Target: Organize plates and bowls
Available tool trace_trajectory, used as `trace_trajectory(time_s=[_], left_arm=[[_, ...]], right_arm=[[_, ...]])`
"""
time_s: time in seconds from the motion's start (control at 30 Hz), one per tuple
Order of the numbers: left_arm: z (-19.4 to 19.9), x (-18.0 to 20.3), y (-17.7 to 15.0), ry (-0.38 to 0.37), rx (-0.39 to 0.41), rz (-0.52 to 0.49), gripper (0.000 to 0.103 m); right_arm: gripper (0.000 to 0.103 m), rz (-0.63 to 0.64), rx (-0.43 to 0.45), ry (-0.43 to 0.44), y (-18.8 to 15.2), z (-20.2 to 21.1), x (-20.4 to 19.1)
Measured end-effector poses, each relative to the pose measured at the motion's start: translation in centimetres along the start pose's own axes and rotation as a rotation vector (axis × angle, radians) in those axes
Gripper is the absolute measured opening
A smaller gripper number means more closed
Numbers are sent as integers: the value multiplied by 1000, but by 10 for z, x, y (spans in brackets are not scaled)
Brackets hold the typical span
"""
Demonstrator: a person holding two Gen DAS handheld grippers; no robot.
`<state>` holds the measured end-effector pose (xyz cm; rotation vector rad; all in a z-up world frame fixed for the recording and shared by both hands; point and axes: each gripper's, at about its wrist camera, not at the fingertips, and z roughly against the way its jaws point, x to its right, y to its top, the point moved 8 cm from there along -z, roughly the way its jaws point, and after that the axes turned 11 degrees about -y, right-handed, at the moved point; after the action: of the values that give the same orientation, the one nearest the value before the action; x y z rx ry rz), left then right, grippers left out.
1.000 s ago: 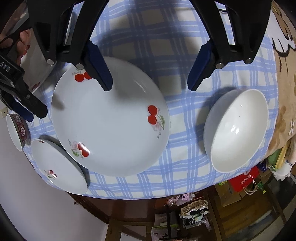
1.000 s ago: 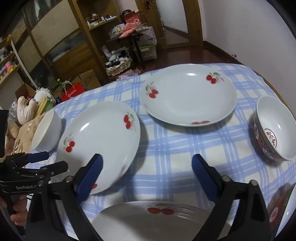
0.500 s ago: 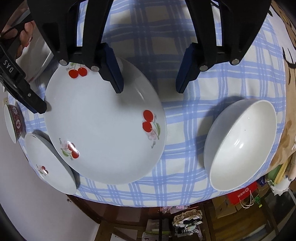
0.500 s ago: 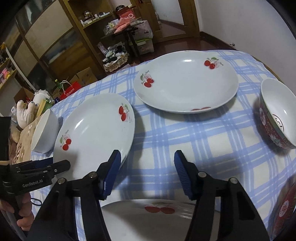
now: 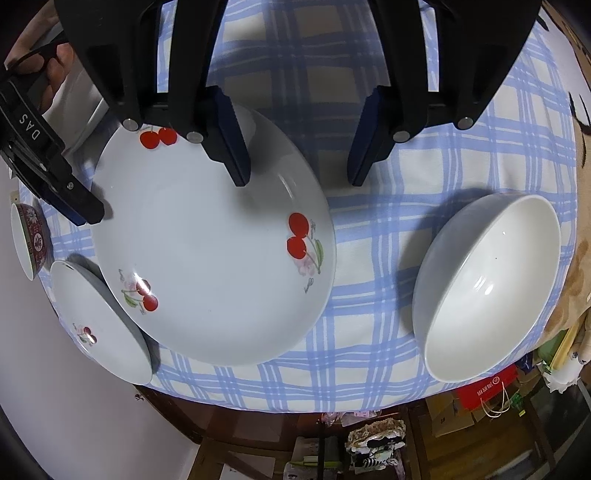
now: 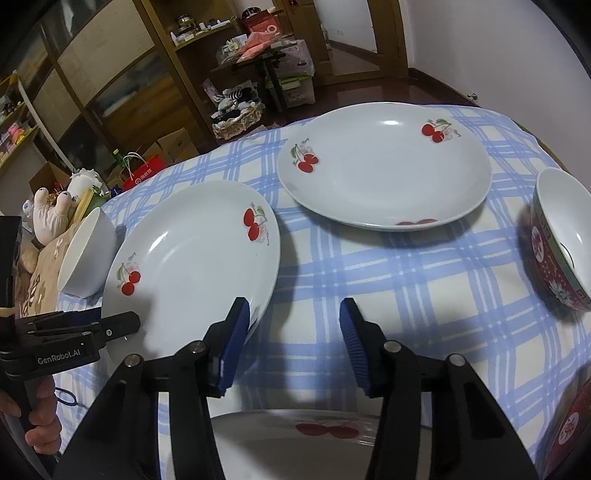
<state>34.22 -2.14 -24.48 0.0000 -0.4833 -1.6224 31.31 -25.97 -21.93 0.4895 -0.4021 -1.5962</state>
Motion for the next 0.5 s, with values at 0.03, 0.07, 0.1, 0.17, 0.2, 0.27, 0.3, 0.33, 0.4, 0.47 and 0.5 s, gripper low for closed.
trace_trajectory(time_s=[0.03,0.07,0.1,0.17,0.2,0.27,0.3,0.33,0.4,0.47,0.5], left_arm=[[0,0,0,-1,0,1,54],[0,0,0,-2,0,2,54],[0,0,0,-4,0,3,54],[0,-1,0,-3,5,10,54],[1,-3,0,3,12,17,54],[2,-6,1,1,22,33,54],[1,-7,1,-6,21,38,54],[1,-7,1,-9,22,40,54],[1,-8,1,-9,23,34,54],[3,-3,0,18,25,-16,54],[4,-1,-1,31,26,-36,52]], right_arm=[[53,2,2,-2,0,0,0],[53,2,2,-3,0,0,0],[53,5,5,-7,0,-1,0],[53,7,8,-14,0,-2,0],[53,5,8,-14,1,-2,0],[53,6,11,-15,0,-3,0],[53,6,12,-16,1,-4,0],[53,5,10,-16,0,-3,0],[53,9,13,-19,0,-3,0],[53,28,22,-28,0,-4,-1],[53,39,27,-35,0,-4,-1]])
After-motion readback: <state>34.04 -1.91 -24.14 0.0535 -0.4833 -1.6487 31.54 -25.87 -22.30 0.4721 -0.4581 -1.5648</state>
